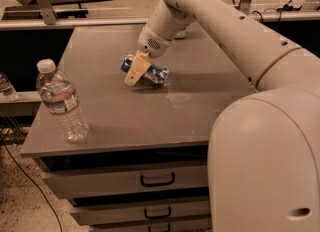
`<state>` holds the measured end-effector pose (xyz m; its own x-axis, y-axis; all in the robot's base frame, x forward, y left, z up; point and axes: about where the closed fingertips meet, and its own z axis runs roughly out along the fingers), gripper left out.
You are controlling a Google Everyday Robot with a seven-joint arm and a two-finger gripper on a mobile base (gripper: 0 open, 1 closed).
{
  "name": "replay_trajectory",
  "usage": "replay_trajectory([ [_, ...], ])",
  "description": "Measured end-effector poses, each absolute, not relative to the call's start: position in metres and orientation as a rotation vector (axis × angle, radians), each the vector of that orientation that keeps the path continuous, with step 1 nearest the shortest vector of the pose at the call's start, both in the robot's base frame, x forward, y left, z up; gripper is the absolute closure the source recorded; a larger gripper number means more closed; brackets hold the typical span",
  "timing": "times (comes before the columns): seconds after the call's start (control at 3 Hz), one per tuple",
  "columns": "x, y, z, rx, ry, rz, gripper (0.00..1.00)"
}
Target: Knock redbull can over
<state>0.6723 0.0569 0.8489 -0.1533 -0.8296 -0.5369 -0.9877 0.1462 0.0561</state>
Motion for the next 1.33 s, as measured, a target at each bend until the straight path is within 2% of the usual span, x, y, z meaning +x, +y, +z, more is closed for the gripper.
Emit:
replay_trajectory([
  [0.33,0.67,0.049,0.857,-1.704,2.06,0.56,0.0],
  [1.33,0.658,-0.003,0.894,-1.439,1.89,0.631,0.0],
])
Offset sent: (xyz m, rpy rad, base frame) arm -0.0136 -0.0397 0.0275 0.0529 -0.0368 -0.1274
